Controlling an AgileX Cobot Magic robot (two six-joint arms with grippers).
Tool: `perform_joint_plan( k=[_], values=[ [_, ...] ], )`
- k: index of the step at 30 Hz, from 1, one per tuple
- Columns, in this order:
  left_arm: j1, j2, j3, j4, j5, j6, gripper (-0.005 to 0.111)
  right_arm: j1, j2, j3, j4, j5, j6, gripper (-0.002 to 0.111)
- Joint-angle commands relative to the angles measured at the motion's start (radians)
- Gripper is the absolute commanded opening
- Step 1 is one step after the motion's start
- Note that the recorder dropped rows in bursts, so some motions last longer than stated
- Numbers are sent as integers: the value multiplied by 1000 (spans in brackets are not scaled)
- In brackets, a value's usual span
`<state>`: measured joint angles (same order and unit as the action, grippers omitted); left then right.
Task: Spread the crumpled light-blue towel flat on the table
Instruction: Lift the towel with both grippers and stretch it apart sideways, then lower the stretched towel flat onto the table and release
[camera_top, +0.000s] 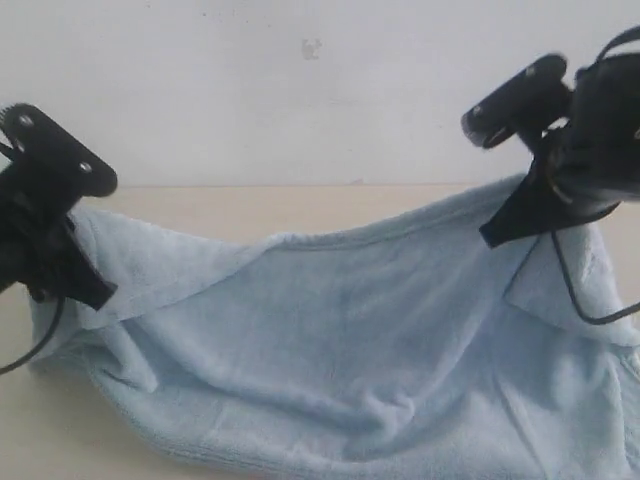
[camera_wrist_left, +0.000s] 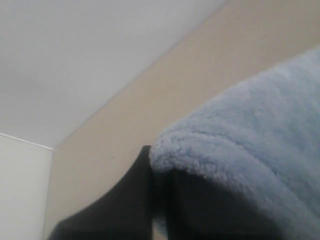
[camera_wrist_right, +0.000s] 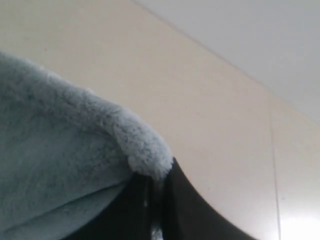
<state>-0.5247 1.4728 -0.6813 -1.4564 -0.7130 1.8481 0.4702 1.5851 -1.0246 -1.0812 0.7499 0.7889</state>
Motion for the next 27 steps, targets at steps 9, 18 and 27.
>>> perform_joint_plan(
  k=[9, 18, 27],
  values=[
    [211, 253, -204, 22, 281, -60, 4, -315, 183, 2, -20, -536, 248, 1],
    [256, 355, -352, 43, 350, -36, 35, -372, 241, -81, -38, -578, 262, 41],
    [258, 346, -372, -110, 285, -7, 80, -368, 202, -94, 59, -381, 285, 50]
  ],
)
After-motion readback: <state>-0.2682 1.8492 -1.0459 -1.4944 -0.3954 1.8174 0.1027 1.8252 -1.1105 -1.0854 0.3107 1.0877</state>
